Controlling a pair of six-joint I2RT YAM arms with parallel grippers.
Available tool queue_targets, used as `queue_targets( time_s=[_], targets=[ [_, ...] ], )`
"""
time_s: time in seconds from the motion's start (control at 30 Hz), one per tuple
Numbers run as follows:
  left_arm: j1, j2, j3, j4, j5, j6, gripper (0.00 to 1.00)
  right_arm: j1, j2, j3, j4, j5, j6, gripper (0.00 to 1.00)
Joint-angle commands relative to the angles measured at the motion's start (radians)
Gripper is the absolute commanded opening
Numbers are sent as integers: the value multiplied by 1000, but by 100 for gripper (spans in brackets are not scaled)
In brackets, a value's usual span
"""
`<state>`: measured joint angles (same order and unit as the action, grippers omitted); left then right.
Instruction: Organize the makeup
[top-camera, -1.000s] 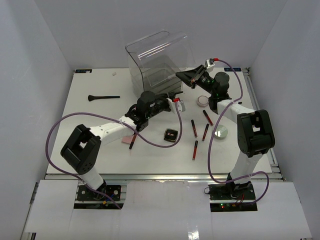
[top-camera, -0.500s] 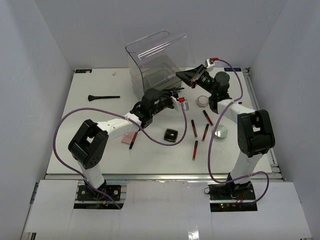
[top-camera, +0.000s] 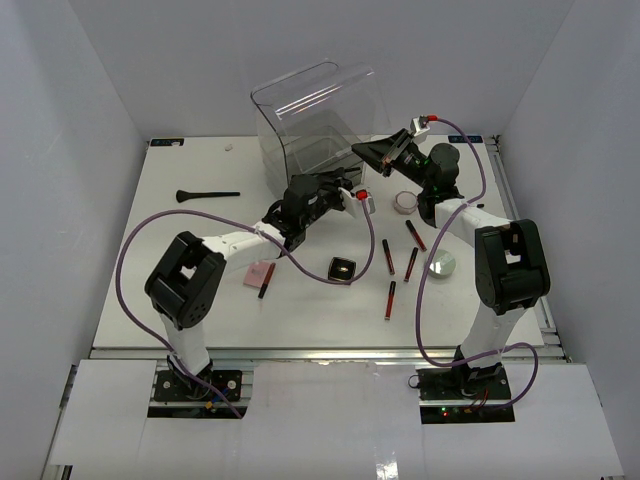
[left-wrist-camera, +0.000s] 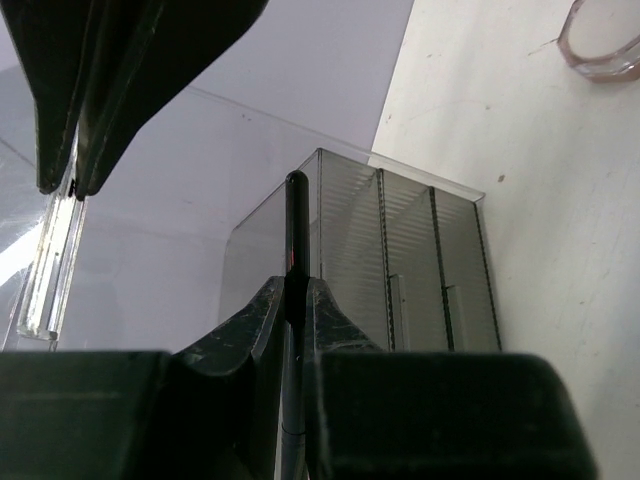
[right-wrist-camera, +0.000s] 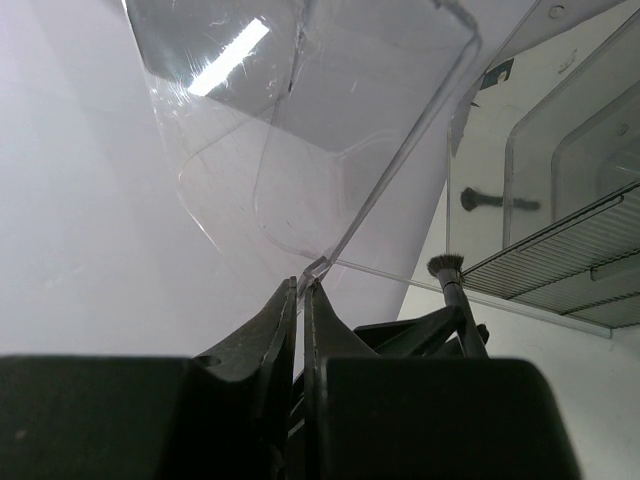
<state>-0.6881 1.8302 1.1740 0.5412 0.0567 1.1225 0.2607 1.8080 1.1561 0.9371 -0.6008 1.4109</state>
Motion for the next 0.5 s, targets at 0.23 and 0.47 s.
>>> queue_targets(
  time_s=[0.23,0.47],
  targets=[
    [9,36,35,129,-67,73,8,-6,-49,57,77,10,-15,8],
    [25,81,74,120,-75,105,9,-6,-52,56,77,13,-15,8]
  ],
)
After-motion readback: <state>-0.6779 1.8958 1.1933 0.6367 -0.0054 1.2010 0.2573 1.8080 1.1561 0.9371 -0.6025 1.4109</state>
